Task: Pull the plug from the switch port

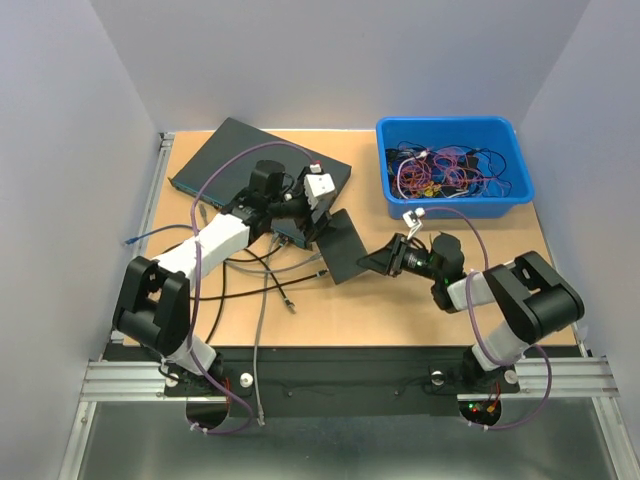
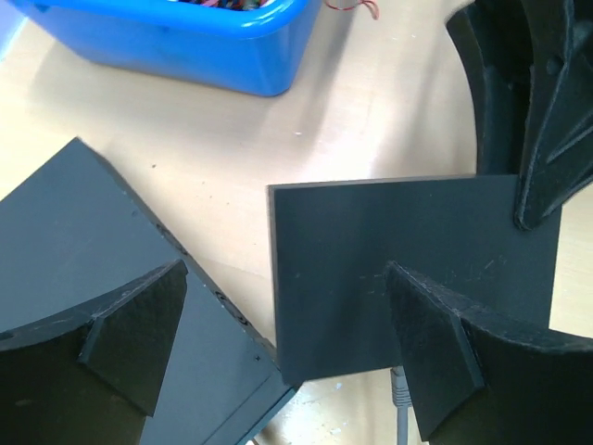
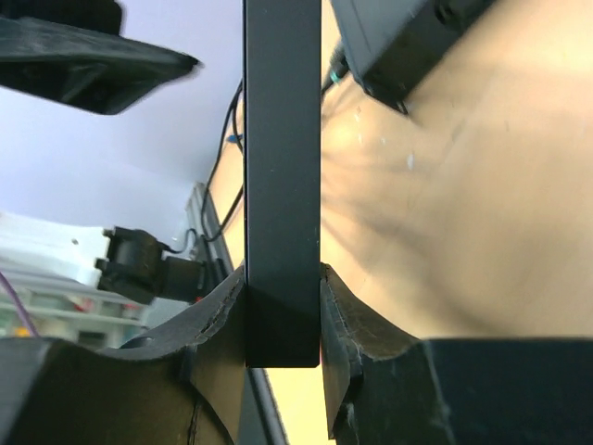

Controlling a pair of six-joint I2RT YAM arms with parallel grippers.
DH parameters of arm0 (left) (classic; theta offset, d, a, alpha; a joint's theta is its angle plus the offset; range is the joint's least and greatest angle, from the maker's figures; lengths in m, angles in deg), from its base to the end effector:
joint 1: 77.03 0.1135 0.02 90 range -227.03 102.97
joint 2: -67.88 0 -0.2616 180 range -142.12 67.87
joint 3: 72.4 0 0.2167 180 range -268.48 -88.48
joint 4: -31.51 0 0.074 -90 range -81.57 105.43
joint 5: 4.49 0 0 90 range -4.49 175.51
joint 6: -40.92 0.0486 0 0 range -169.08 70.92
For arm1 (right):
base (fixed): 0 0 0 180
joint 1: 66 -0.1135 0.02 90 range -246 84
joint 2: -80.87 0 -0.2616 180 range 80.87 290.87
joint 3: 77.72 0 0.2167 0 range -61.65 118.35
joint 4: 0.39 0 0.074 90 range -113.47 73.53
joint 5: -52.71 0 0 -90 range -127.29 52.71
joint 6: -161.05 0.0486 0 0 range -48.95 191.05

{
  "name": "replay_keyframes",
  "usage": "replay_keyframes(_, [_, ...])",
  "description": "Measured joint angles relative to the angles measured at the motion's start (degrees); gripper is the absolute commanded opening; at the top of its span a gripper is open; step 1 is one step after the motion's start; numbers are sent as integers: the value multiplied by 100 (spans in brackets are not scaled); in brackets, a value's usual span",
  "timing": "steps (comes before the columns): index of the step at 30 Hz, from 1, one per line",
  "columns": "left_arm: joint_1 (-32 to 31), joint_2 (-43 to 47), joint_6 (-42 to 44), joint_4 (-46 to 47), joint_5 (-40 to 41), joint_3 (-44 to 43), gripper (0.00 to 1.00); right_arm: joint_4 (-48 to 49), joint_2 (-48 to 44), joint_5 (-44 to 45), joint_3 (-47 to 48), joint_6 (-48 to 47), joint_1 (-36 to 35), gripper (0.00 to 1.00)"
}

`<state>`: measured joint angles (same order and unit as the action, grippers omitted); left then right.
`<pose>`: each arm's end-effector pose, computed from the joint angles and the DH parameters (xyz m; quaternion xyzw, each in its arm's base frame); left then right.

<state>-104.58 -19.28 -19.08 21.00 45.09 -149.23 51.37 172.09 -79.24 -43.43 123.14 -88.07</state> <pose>0.2727 -0.1778 0.2964 0.5438 0.5829 -0.2730 0.5386 0.2227 0.1254 0.1835 -0.0547 0.7284 0.5906 0.3431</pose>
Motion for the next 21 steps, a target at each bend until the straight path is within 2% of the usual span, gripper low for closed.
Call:
replay_keyframes(11, [7,-417,776,-1541,-664,-1016,99,-1196,-1182,-157,356,-1609,17,0])
replay_keyframes(21, [68,-509,1897,-2940,-1390,-1392,99,-1508,-1390,-433,417,-2273,28,0])
